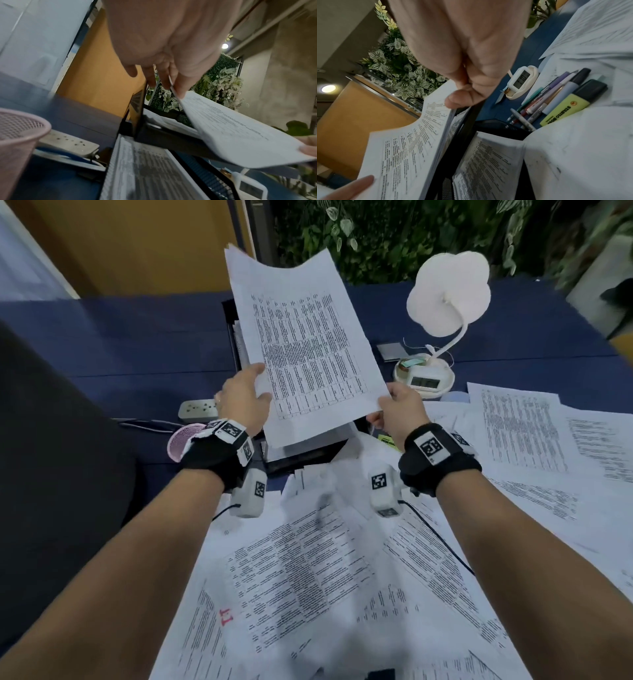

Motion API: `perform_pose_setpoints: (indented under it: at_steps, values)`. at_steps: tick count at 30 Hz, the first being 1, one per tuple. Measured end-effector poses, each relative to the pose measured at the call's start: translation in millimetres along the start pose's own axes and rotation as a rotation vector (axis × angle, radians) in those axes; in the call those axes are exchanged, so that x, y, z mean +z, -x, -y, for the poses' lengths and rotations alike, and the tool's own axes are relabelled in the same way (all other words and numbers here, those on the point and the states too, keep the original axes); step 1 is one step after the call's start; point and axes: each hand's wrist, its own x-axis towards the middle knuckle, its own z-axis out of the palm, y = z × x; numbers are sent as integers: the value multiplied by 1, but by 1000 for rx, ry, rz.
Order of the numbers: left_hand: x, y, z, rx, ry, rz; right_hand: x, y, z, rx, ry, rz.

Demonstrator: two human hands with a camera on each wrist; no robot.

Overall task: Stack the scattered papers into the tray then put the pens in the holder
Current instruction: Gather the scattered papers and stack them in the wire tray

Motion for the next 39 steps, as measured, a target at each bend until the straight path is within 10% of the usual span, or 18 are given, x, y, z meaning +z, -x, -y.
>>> perform_pose_setpoints:
  at_steps: [10,20,28,34,39]
  values:
    - [-4,-40,24,115,-413,178,30,-27,3,-10,41,-177]
    - [2,-58,26,91,-793,412,36,-30,-1,-197,612,-305]
    - [10,-13,53,-46,357,69,17,10,-41,-186,342,-380]
    - [28,47,91,-108,298,-127,2,44,-100,59,536,-132]
    - [48,84,111,-168,151,86,-1,67,-129,155,694,3]
